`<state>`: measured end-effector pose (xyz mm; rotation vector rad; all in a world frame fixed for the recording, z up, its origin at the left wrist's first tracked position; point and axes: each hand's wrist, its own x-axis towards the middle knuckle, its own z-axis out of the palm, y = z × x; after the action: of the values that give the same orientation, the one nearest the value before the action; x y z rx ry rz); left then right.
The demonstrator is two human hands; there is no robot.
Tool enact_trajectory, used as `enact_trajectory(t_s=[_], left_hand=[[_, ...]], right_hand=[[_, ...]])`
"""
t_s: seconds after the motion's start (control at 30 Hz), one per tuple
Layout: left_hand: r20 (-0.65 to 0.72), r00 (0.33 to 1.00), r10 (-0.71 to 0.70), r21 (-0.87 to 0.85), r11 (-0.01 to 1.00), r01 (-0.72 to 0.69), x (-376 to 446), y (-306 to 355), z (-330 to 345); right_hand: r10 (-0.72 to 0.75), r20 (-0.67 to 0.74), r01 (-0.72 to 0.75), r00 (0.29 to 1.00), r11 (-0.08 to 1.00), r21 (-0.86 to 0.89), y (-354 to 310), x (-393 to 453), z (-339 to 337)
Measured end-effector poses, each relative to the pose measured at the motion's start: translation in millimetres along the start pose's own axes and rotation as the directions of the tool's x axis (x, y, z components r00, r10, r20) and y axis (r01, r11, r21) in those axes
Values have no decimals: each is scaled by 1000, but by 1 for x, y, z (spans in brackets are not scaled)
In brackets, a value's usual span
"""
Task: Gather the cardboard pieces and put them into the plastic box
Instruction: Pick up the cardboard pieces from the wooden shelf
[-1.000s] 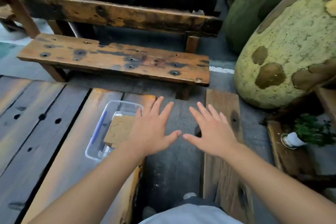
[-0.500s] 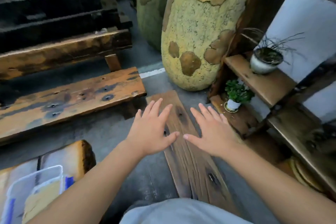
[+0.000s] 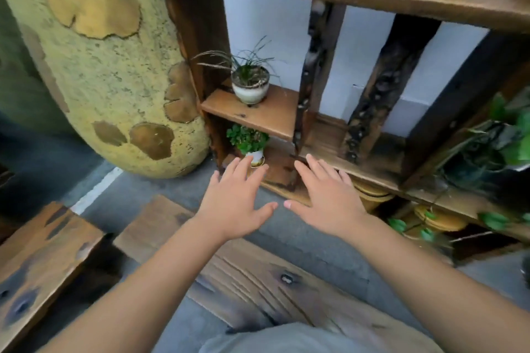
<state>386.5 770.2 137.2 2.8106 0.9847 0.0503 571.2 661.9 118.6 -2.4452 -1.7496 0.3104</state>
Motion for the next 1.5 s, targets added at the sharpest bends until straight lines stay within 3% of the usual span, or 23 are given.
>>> enact_trajectory(t_s=[0.17,0.33,0.93,1.07,1.23,1.37,1.5], left_hand=[[-22,981,195,6,981,-195,72,11,-20],[-78,936,345,10,939,-345,125,19,-46],[-282,774,567,52,815,-578,319,96,-165],[-279,763,583,18,798,-602,370,115,-178],[-199,814,545,-6,830,-557,431,139,-174],[-105,879,465,-44,881,-471,468,147,-163],[-102,927,360,-268,888,-374,500,154,-170]], right_hand=[[215,-106,-211,971,976,43,21,7,-23],[333,-197,-331,922,943,44,35,26,-53],[342,-489,-441,802,892,-100,128,104,-214],[350,-576,-420,739,908,13,165,139,-245],[504,-532,-437,680,862,257,212,188,-275],[632,-472,-454,615,773,443,240,213,-281],[798,-390,-485,460,593,643,257,236,-296]])
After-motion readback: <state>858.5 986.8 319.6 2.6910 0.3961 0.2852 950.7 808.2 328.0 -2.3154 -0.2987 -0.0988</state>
